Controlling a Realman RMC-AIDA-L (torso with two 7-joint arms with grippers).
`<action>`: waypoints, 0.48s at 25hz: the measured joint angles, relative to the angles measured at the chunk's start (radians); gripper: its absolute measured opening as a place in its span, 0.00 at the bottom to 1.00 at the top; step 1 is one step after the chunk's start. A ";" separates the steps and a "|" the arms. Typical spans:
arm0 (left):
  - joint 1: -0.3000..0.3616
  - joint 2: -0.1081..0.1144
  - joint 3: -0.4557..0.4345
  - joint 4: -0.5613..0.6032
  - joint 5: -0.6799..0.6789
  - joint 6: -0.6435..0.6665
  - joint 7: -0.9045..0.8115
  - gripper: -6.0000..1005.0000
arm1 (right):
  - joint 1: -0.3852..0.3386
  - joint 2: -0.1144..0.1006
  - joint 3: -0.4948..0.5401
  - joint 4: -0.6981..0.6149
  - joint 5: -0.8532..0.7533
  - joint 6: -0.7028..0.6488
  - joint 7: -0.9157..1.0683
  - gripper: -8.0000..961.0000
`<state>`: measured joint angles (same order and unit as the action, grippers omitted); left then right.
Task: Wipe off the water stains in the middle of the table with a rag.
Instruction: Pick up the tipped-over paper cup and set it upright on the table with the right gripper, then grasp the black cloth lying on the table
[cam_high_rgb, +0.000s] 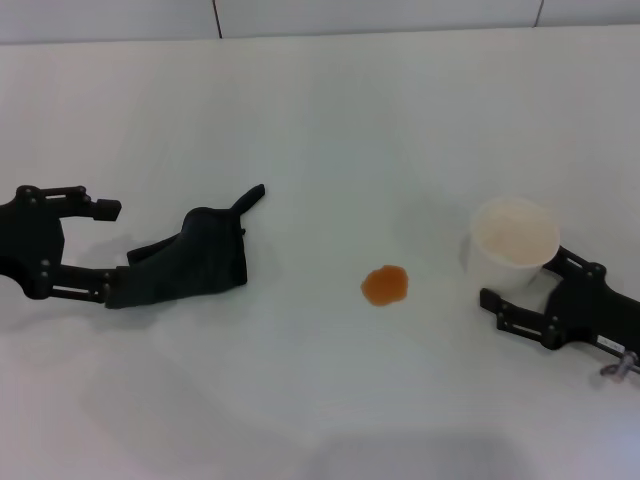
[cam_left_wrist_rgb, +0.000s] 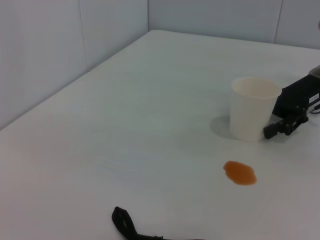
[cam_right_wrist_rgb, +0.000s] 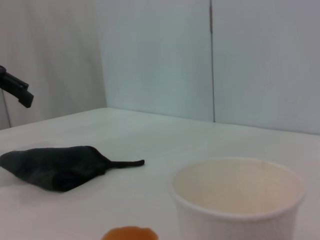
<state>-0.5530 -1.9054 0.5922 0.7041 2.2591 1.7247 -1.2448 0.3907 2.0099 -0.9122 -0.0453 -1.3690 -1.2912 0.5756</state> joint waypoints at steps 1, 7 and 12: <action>0.000 0.000 0.000 0.000 0.000 0.000 0.000 0.85 | -0.011 -0.001 -0.007 -0.019 0.000 -0.003 0.016 0.88; 0.001 -0.001 0.000 0.000 0.001 0.001 -0.002 0.85 | -0.090 -0.007 -0.094 -0.181 -0.002 -0.012 0.139 0.88; 0.001 -0.001 -0.002 0.000 0.002 0.001 -0.002 0.85 | -0.140 -0.023 -0.110 -0.267 -0.022 -0.036 0.192 0.88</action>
<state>-0.5518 -1.9066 0.5906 0.7041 2.2609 1.7258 -1.2471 0.2509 1.9871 -1.0219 -0.3122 -1.3913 -1.3271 0.7680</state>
